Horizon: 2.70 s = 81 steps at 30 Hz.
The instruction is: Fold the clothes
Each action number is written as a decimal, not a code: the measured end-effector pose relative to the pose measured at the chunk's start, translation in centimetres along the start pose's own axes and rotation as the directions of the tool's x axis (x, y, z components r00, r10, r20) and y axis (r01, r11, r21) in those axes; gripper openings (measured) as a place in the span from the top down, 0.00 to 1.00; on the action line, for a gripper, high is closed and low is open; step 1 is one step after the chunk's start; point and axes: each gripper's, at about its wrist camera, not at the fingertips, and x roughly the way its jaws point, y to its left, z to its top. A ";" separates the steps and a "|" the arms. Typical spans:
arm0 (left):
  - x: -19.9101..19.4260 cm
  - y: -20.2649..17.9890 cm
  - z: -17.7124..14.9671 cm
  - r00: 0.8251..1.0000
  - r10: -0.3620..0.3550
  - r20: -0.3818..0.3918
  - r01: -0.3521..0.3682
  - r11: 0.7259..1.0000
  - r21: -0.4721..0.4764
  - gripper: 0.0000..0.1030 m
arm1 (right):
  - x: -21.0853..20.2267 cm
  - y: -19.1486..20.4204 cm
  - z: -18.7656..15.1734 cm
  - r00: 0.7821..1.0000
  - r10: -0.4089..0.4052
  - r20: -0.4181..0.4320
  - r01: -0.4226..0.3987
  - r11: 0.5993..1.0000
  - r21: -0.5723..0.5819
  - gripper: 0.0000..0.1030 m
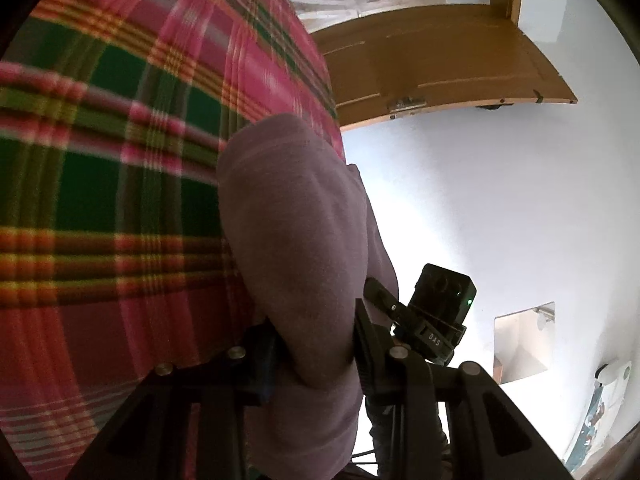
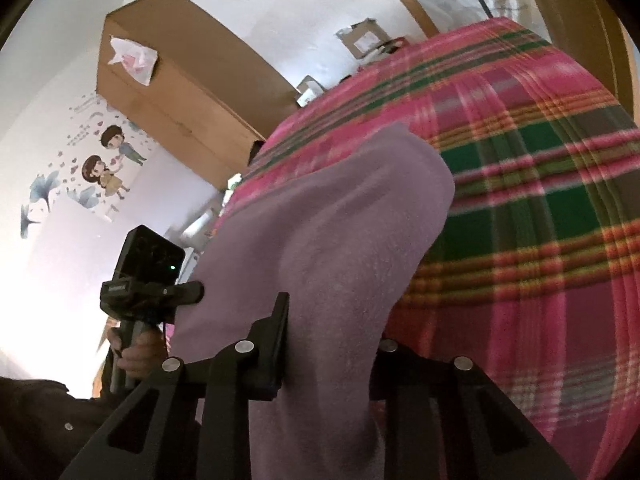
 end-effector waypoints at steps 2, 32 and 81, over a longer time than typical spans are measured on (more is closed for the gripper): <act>-0.9 -0.1 0.5 1.000 0.005 0.016 -0.005 1.000 -0.001 0.68 | 0.5 0.5 0.6 1.000 0.006 -0.002 -0.006 1.000 -0.011 0.75; -12.1 3.6 9.0 0.955 0.164 0.245 -0.138 0.983 -0.119 0.68 | 17.9 8.6 8.9 0.978 0.098 -0.182 -0.118 0.988 -0.099 0.75; -19.9 11.9 13.9 0.887 0.312 0.340 -0.256 0.946 -0.201 0.57 | 29.9 10.5 13.3 0.980 0.014 -0.197 -0.058 0.974 -0.220 0.62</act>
